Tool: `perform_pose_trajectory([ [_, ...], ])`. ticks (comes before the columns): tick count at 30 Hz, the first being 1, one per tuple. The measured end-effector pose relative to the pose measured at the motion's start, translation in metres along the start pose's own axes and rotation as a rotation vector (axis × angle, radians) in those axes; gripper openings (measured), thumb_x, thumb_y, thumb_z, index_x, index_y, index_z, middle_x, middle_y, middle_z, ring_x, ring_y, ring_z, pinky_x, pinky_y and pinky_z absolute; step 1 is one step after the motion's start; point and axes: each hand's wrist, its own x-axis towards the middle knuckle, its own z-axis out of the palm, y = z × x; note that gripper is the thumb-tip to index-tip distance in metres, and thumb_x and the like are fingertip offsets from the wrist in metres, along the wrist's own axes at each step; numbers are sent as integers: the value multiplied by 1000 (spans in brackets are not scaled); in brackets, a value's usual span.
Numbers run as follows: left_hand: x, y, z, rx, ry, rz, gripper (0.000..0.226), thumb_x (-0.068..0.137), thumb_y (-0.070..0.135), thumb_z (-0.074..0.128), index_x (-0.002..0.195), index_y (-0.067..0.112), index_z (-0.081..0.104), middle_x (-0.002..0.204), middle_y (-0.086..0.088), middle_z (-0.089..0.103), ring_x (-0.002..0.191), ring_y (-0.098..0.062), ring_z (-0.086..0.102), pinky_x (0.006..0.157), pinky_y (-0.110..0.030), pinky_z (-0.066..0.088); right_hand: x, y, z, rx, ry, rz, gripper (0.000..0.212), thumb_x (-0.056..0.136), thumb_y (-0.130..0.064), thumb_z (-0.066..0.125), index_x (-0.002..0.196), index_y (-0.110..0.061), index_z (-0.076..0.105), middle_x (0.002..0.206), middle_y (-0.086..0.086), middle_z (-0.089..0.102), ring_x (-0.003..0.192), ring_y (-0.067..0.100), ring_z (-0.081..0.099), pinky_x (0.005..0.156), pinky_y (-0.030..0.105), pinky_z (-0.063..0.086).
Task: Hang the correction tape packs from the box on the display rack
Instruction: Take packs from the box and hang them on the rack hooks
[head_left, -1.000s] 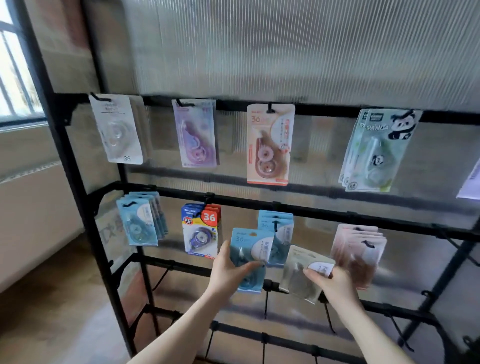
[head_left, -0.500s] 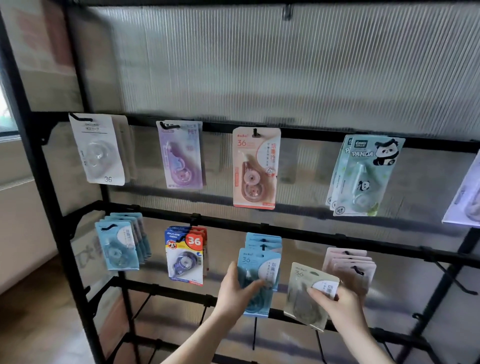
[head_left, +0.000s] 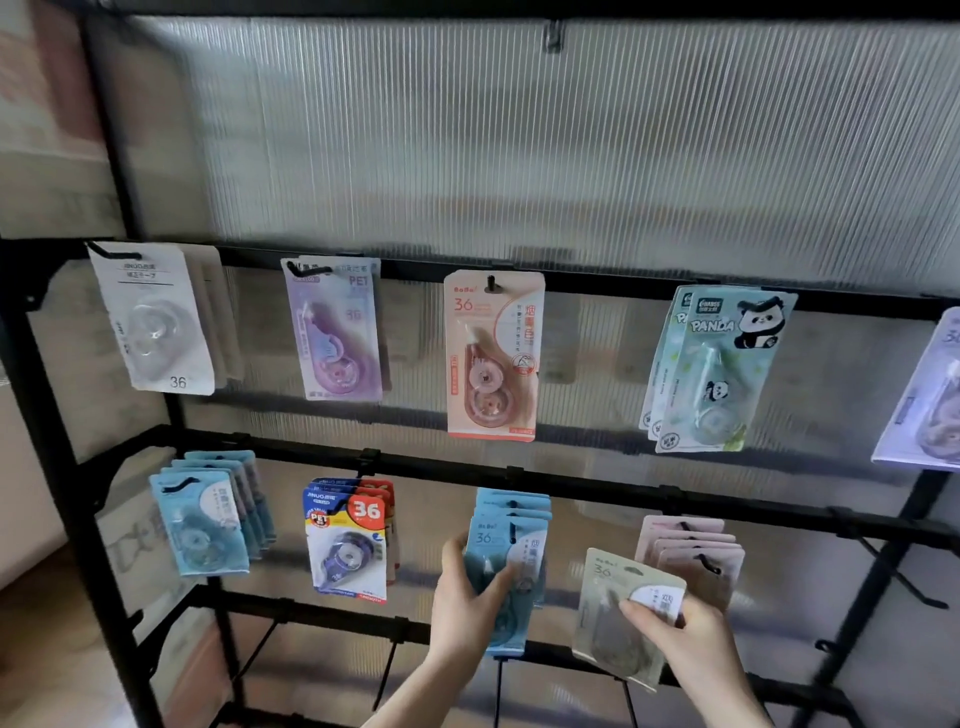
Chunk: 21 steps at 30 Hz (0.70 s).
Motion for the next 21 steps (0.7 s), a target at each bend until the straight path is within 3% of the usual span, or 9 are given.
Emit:
perform_pose_trajectory([
  [4, 16, -4, 3, -37, -30, 24, 61, 82, 22, 73, 131, 26, 36, 121, 4, 53, 104, -9, 59, 70, -19, 57, 2, 6, -5, -4, 12, 7, 14, 72, -4, 79, 78, -15, 72, 74, -5, 73, 79, 14, 67, 66, 29, 51],
  [8, 27, -11, 5, 12, -37, -16, 55, 81, 28, 75, 126, 25, 44, 121, -2, 55, 109, -20, 61, 78, -35, 59, -1, 9, -9, 1, 30, 19, 17, 72, -3, 78, 77, -18, 72, 72, -10, 72, 78, 11, 67, 64, 26, 50],
  [13, 31, -11, 5, 132, -1, -12, 50, 83, 29, 72, 123, 25, 43, 114, 3, 46, 105, -15, 56, 68, -18, 52, -5, 7, -14, 2, 41, 36, 11, 76, -5, 75, 79, -14, 71, 76, -6, 72, 74, 8, 64, 56, 20, 45],
  [18, 28, -8, -3, 265, 25, 39, 58, 83, 31, 71, 132, 23, 41, 123, 0, 43, 113, -15, 50, 92, -38, 53, -7, 6, -16, -37, 60, 44, 7, 77, -10, 76, 84, -10, 73, 83, -2, 72, 84, 16, 65, 63, 27, 46],
  [21, 22, -2, -11, 344, 49, 98, 62, 85, 33, 69, 138, 23, 38, 134, 0, 41, 120, -15, 46, 99, -38, 48, -11, 1, -14, -39, 79, 52, 9, 77, -10, 76, 86, -11, 72, 86, 0, 72, 86, 19, 64, 65, 29, 46],
])
